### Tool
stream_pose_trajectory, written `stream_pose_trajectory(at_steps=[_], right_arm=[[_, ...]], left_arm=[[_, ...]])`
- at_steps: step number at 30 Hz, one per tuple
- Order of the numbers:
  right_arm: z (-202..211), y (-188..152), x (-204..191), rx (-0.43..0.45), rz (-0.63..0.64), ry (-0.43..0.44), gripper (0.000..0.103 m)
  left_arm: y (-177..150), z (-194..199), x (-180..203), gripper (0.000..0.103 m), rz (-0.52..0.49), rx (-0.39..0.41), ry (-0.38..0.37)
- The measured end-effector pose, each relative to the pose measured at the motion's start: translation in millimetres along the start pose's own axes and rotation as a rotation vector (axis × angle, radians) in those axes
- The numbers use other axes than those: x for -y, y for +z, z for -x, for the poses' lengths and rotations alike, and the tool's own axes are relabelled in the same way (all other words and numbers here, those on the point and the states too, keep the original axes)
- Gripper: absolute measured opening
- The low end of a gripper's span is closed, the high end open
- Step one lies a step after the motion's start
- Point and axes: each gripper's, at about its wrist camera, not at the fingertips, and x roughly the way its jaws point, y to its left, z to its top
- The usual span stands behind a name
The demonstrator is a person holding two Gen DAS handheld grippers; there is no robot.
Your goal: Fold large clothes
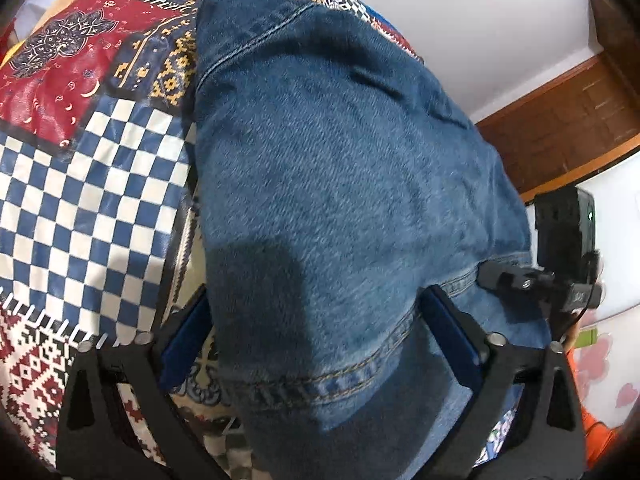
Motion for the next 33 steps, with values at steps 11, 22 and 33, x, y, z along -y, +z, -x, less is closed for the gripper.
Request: stream_pose_trajectory(at_steps=[11, 22, 33], right_arm=[[28.7, -9.8, -35.4, 0.06, 0.036, -0.004, 0.04], [87.2, -20.0, -121.9, 0.162, 0.176, -0.019, 0.037], [95.3, -42.1, -220.1, 0.208, 0.268, 0.016, 0.037]], left_arm=[[7.5, 53.4, 20.9, 0.053, -0.048, 0.069, 0.02], [-23.4, 168.6, 56.5, 0.05, -0.164, 0.233, 0.038], [-50.9, 248.3, 30.7, 0.05, -0.144, 0.353, 0.089]])
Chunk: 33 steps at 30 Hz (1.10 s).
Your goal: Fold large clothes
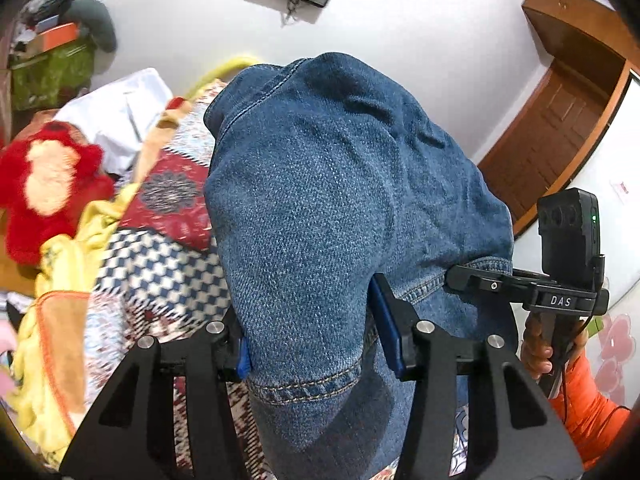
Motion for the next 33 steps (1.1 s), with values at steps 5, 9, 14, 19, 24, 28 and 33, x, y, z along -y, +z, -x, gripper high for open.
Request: stream_pose_trajectory(at_steps=[5, 9, 14, 19, 24, 28, 33], right_arm=[[-25.5, -9.4, -28.6, -0.039, 0.004, 0.023, 0.037], [-56.1, -21.9, -39.6, -0.099, -0.003, 0.03, 0.037], [-112.9, -40.5, -31.8, -0.227, -0.06, 0.033, 0.037], [-171.2, -63.2, -7.5, -0.31, -0.144, 0.016, 0.038], [-198.9, -65.0, 5.9, -0.34, -0.128, 0.003, 0.041], [-212.4, -64.1, 23.8, -0.355, -0.098, -0.002, 0.052], [-200.6, -63.8, 27.8, -0.371, -0.075, -0.019, 0.056]], left_arm=[[-18.9, 18.2, -28.0, 0.05, 0.035, -0.007, 0.033], [-37.5, 15.2, -56.0, 0.05, 0.088, -0.048, 0.047], [-65.3, -10.6, -94.3, 0.05, 0.137, -0.139, 0.093], [-86.4, -46.4, -128.6, 0.05, 0.192, -0.221, 0.124], [-93.9, -71.8, -154.2, 0.055, 0.23, -0.238, 0.122], [-96.7, -78.9, -154.2, 0.074, 0.179, -0.213, 0.181], [-100.5, -63.1, -133.5, 0.076, 0.09, -0.187, 0.293]])
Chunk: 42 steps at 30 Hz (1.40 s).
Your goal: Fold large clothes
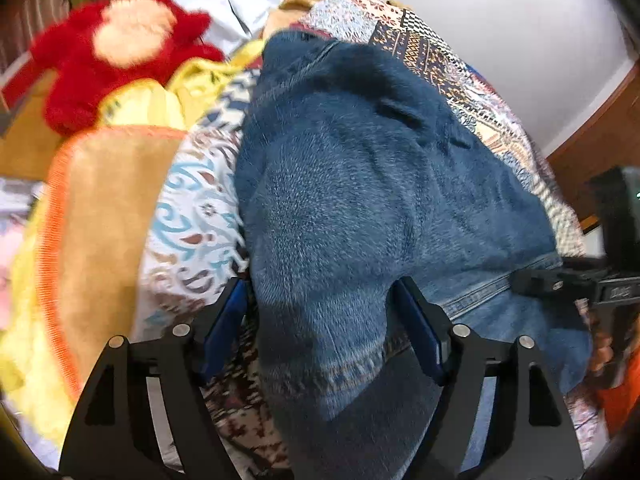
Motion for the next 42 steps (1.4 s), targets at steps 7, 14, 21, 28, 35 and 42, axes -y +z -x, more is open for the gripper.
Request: stream_pose_trajectory(at_steps=[7, 14, 21, 28, 35, 42], right_arm=[[56.4, -15.3, -35.2, 0.135, 0.131, -0.163, 0.056], [68.6, -39.5, -85.4, 0.208, 0.304, -0.205, 0.057], [25.5, -59.2, -69.4, 0.075, 0.321, -0.328, 0.058], [51.4, -85.2, -42.1, 0.1, 0.23, -0.275, 0.072], [90.5, -113.7, -49.3, 0.152, 0.232, -0.316, 0.072], [150.8, -132.0, -70.3, 0.296, 0.224, -0.281, 0.072]], left_arm=[[-9.5, 45.5, 21.2, 0.076, -0.077, 0.109, 0.068], [-33.2, 54.2, 47.7, 0.08, -0.105, 0.142, 0.073], [-63.4, 25.2, 50.9, 0.082, -0.143, 0.041, 0.147], [-82.1, 40.6, 38.4, 0.088, -0.098, 0.033, 0.188], [-95.7, 76.0, 45.9, 0.088, -0.094, 0.082, 0.215], [-90.2, 155.9, 81.2, 0.088, -0.101, 0.299, 0.186]])
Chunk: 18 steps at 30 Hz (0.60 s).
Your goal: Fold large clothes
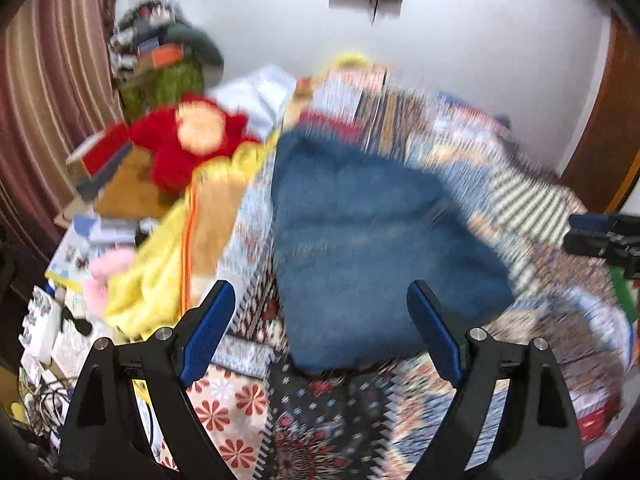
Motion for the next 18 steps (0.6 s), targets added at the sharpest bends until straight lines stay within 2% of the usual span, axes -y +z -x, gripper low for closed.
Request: stream_pose_trajectory(at_steps=[4, 9, 14, 18], right_arm=[[54.2, 5.3, -21.1, 0.153, 0.023, 0.016, 0.072], [130.5, 0.2, -56.2, 0.388, 0.07, 0.041, 0.072], [188.7, -14.1, -89.5, 0.572, 0.105, 0.053, 0.072], [216.4, -29.5, -108.7, 0.665, 0.113, 0.038, 0.072]], left_arm=[[21.7, 58.7, 11.3, 0.088, 0.026, 0.174, -0.046], [31.2, 129.5, 24.4, 0.088, 0.044, 0.376, -0.092], [25.3, 179.5, 37.3, 0.088, 0.026, 0.504, -0.101], [13.7, 210.2, 48.8, 0.088, 0.008, 0.595, -0.064]])
